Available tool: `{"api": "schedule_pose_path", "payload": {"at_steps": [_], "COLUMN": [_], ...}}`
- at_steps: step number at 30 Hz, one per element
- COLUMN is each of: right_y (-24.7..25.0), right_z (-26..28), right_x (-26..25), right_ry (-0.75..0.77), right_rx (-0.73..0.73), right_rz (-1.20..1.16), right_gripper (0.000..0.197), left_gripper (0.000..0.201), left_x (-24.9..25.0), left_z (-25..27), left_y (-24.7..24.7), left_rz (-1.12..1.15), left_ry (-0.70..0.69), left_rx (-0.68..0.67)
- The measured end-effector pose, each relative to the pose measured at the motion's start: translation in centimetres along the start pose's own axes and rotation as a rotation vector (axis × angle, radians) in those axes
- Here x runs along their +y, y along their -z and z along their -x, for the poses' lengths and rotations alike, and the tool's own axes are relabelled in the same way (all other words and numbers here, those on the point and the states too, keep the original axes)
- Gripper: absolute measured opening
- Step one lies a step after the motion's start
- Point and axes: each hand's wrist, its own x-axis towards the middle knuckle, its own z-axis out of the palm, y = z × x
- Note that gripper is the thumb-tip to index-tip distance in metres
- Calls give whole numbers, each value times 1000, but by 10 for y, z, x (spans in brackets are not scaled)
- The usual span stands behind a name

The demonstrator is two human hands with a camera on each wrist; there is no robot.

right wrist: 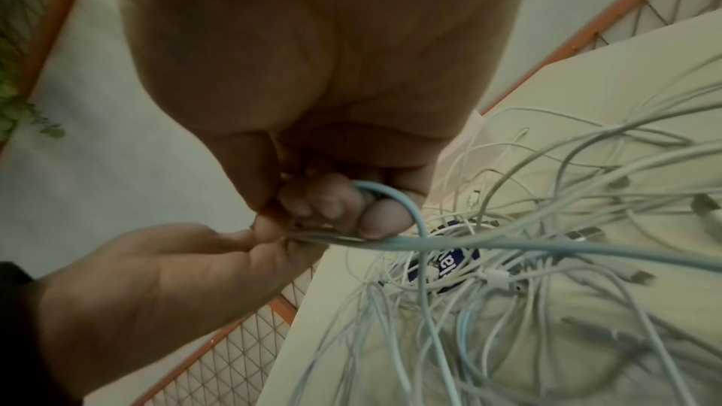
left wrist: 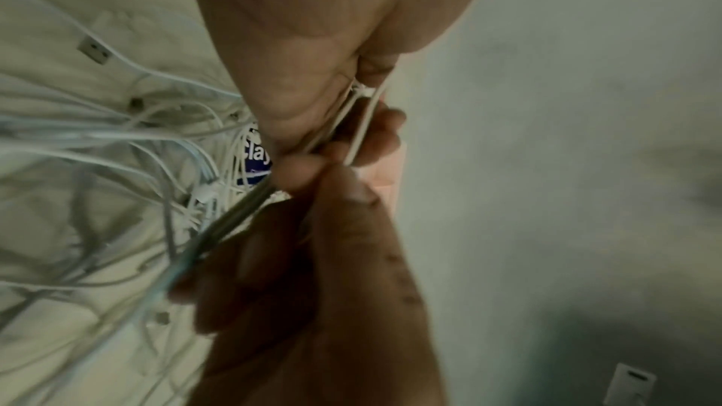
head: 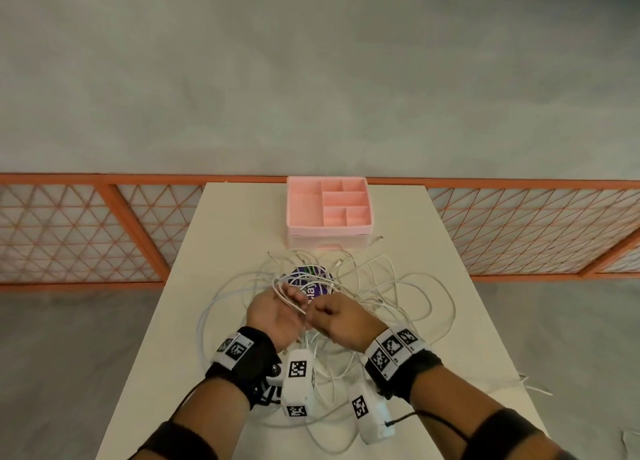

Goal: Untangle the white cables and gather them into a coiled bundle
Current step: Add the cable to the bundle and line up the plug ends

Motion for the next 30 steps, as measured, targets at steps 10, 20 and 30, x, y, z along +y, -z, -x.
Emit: {"api": "schedule_pose_path", "payload": {"at_steps": [10,20,30], "right_y": [14,48,97], "right_z": [4,8,9], "right_x": [15,60,32], "right_ry": [-22,-320,-370], "right_rx": [-31,261,503], "right_rz": [13,408,-210], "right_gripper": [24,17,23], "left_gripper": [41,38,17], "left_x": [16,28,43], "left_z": [-6,0,14], "left_y": [-3,-6,-24], "left_rz": [-7,-147,-543], "left_ry": [-117,-249,-514], "left_rx": [-13,-32,-117]}}
